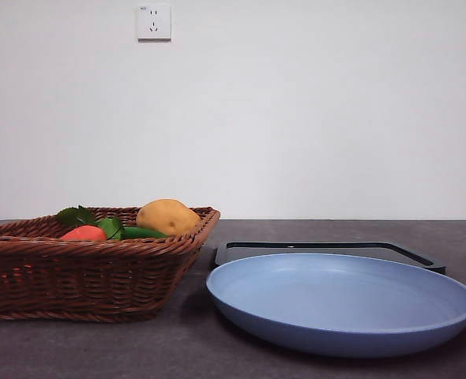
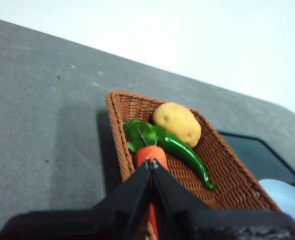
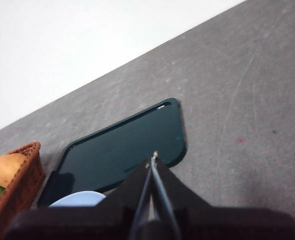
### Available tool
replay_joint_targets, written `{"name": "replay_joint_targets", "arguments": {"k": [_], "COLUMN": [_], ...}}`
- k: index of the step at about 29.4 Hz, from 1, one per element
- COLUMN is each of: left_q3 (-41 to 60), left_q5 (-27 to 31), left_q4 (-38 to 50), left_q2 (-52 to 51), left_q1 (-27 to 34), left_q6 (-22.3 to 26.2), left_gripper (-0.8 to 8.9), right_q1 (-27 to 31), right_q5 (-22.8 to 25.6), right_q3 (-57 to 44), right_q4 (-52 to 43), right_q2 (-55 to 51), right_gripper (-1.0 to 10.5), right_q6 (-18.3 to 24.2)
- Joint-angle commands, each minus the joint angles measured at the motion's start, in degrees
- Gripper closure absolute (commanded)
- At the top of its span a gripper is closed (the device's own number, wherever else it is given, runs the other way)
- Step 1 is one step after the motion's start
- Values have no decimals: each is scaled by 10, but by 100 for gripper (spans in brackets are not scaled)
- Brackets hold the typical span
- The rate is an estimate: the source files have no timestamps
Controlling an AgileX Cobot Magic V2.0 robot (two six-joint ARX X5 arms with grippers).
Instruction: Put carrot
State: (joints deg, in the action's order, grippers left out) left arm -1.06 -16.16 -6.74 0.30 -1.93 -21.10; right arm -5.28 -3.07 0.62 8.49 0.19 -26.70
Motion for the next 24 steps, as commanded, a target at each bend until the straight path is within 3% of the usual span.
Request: {"name": "replay_joint_targets", "arguments": {"k": [1,8,14,24], "left_q3": [-2,-69,-165,-321], "left_q5": [19,43,36,-54], "left_q4": [4,-33,-56,-120], "left_q2": [0,52,169,372], "left_q1": [2,2,1,-5], "left_q6": [-16,-14,9,78], "left_gripper": [807,806,806,806], "right_q1": [0,0,0,0], "right_q5": [-16,-31,-47,-127], "right_q3": [0,55,139,263], "right_q4": [-7,41,99,173], "right_q2": [-2,27,100,266], "right_gripper": [943,943,943,943], "right_q6": [-20,-20,-8,56]}}
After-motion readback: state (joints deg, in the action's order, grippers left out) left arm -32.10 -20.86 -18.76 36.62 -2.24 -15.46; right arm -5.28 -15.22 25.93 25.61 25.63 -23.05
